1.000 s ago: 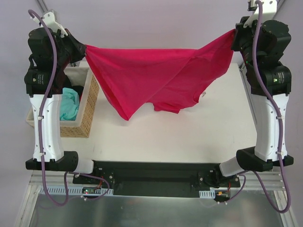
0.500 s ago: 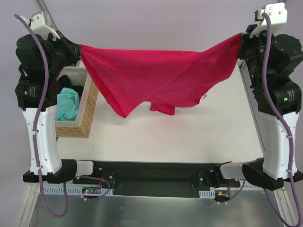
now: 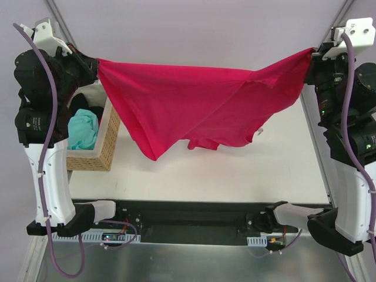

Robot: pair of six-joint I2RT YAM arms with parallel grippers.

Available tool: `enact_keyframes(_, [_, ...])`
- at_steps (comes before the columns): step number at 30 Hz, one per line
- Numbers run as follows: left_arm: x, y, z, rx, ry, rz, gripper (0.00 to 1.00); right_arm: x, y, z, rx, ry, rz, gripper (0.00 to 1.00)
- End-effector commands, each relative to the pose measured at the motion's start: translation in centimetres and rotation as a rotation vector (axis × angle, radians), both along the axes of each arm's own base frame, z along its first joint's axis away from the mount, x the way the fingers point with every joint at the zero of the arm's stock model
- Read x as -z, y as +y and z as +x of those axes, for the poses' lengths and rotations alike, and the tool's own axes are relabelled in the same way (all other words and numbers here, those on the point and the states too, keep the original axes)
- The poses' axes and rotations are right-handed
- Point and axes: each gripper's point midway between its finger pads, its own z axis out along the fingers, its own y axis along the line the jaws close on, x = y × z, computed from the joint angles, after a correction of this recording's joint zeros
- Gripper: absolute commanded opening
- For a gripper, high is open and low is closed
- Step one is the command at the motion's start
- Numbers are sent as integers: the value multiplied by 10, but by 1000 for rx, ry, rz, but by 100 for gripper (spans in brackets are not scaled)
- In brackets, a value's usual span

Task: Fold and stack the t-shirts
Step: Flatten out the tshirt

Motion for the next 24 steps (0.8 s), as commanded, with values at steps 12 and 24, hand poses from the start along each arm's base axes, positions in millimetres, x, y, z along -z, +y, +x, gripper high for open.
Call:
enact_keyframes(12, [-23, 1, -29, 17, -108, 67, 0, -31, -20, -27, 70, -126, -7, 1])
enact_keyframes(24, [-34, -3, -43, 43, -157, 79, 0, -41, -28, -48, 74, -171, -20, 1])
